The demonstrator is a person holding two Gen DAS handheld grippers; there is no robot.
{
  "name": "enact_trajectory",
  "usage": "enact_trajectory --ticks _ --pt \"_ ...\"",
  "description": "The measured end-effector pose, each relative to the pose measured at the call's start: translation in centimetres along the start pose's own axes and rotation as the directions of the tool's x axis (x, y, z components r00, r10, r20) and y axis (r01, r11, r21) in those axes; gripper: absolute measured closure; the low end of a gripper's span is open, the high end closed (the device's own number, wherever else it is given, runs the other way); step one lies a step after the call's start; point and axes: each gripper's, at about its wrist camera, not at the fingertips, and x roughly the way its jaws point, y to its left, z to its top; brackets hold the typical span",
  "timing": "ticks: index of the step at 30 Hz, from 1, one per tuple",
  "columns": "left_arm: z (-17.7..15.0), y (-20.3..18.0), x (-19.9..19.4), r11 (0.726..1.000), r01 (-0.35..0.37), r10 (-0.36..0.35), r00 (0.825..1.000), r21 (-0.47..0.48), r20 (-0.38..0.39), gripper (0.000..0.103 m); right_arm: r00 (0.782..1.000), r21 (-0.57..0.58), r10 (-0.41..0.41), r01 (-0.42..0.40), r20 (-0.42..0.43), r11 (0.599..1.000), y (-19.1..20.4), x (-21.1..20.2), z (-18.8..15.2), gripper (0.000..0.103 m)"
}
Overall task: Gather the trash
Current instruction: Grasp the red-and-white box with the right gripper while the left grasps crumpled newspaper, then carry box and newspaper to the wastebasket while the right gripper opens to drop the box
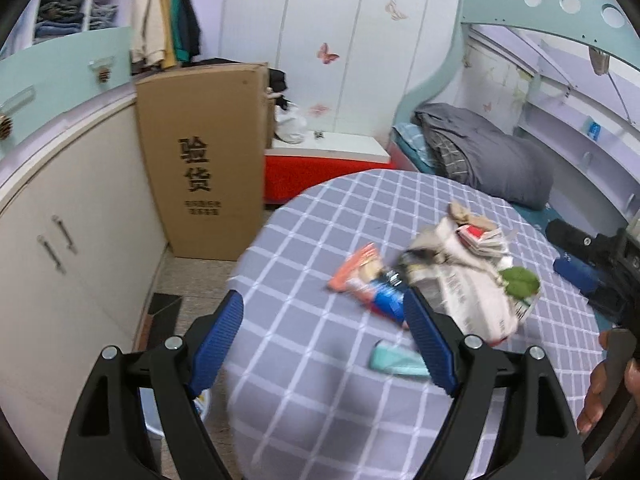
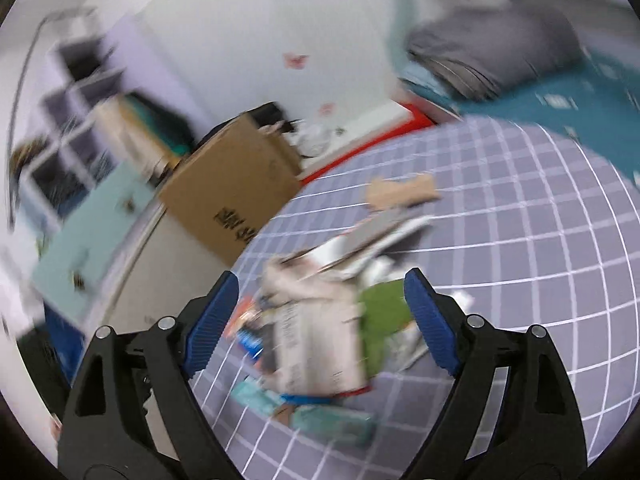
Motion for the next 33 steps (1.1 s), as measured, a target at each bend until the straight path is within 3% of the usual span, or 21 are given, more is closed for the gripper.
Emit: enact_trajectory --ticks 4,8,11,14,16,19,22,26,28,29,30,31,33 --pt "1.7 -1.9 2.4 1.0 0.027 -0.027 0.999 0.014 -0.019 0.023 0.999 0.116 0.012 -0.006 -0.049 0.993 -3.1 2.3 1.7 0.019" --pt "3.0 -3.5 4.6 0.998 0.044 -0.042 0.998 0.042 -0.047 0.023 0.983 0.194 0.042 -0.007 -0.178 0.981 -4.4 7.0 2.6 0.019" --pt "3.5 -4.2 5.7 0.997 0.058 -0.054 0.996 0.058 -0.067 0.023 0.973 0.274 0.089 -0.027 -0.214 0.961 -5.4 8.9 2.6 0.019" --pt "4.0 -5.2 6.9 0.994 0.08 -0.073 0.994 0.08 -0.078 0.023 0.974 0.284 0.116 -0.057 -0.195 0.957 -5.5 9.4 3.0 0.023" --pt "4.2 -5.7 7.6 0.991 0.101 -0.094 0.992 0.083 -0.083 0.023 0.97 0.292 0.135 -0.072 -0.202 0.954 -5.6 9.9 3.1 0.055" --pt "4.6 -6.6 8.7 0.985 0.15 -0.142 0.986 0.089 -0.093 0.023 0.965 0.299 0.162 -0.095 -0.207 0.949 -6.0 10.1 3.1 0.081" --pt "5.0 -7.3 9.8 0.981 0.174 -0.164 0.98 0.088 -0.109 0.023 0.97 0.268 0.167 -0.116 -0.175 0.956 -5.9 9.0 3.3 0.09" --pt "5.3 -9.0 11.6 0.973 0.193 -0.175 0.974 0.123 -0.144 0.023 0.985 0.177 0.132 -0.111 -0.113 0.978 -4.7 6.9 4.0 0.093" --pt "5.3 -9.3 12.4 0.971 0.197 -0.173 0.97 0.137 -0.171 0.031 0.99 0.135 0.108 -0.095 -0.095 0.986 -4.3 6.5 4.2 0.093" --pt "5.2 -9.6 13.0 0.972 0.185 -0.156 0.97 0.147 -0.189 0.05 0.992 0.108 0.092 -0.083 -0.085 0.991 -4.1 6.1 4.2 0.093" --pt "5.2 -9.6 13.3 0.972 0.18 -0.148 0.968 0.149 -0.202 0.062 0.993 0.095 0.086 -0.078 -0.083 0.992 -3.6 6.2 4.2 0.093" --pt "5.0 -9.6 13.5 0.972 0.187 -0.155 0.964 0.141 -0.215 0.064 0.993 0.089 0.084 -0.077 -0.082 0.993 -3.5 6.2 4.2 0.093" --pt "4.9 -9.3 13.4 0.974 0.187 -0.159 0.966 0.125 -0.206 0.078 0.993 0.081 0.083 -0.076 -0.083 0.994 -3.3 6.1 4.1 0.093"
